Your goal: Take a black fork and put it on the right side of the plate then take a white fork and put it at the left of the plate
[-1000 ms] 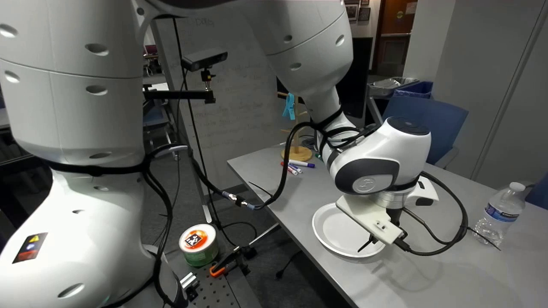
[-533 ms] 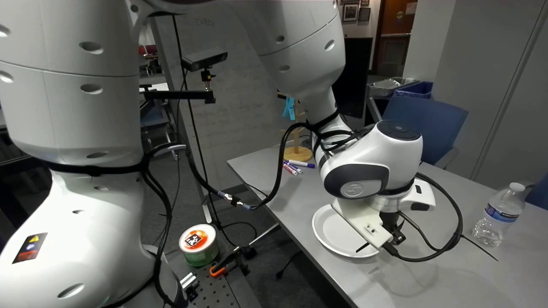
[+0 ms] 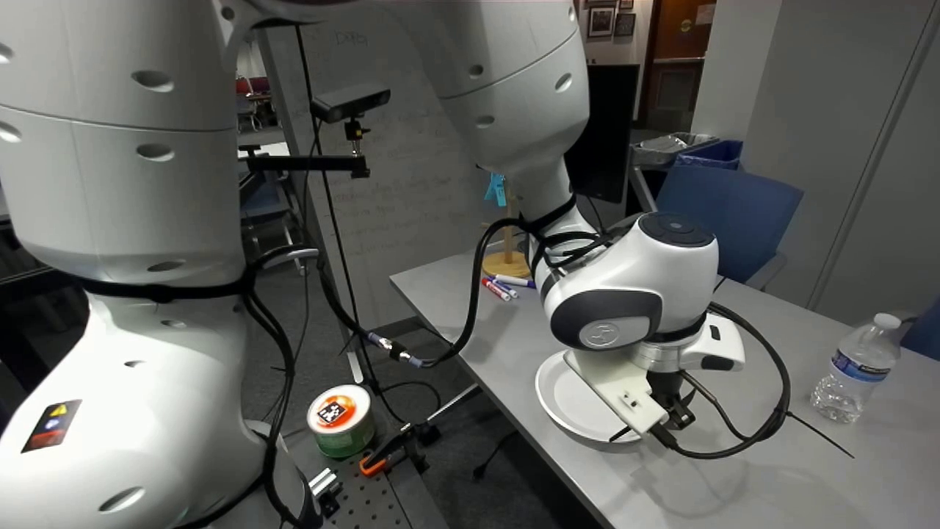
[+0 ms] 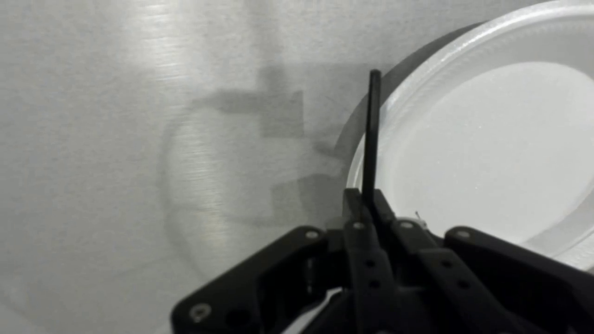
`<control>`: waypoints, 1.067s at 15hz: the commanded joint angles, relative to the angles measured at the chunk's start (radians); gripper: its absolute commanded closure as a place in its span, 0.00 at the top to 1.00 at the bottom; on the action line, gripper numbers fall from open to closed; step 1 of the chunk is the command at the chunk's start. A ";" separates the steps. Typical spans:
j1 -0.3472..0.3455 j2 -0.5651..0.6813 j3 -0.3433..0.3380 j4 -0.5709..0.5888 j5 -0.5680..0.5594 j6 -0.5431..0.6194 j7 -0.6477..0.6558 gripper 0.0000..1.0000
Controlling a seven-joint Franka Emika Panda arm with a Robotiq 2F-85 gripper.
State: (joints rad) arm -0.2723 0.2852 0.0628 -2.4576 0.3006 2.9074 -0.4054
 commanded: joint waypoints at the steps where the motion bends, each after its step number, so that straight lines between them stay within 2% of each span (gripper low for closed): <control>1: 0.000 0.000 0.000 0.000 0.000 0.000 0.000 0.05; 4: 0.000 0.000 0.000 0.000 0.000 0.000 0.000 0.05; 5: -0.004 0.001 -0.005 0.004 -0.031 -0.008 0.027 0.01; 11: -0.050 0.072 -0.063 0.084 -0.052 -0.018 0.030 0.01; 16: -0.106 0.180 -0.010 0.184 -0.034 -0.031 0.015 0.01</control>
State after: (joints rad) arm -0.3419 0.3873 0.0079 -2.3574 0.2701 2.9053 -0.3957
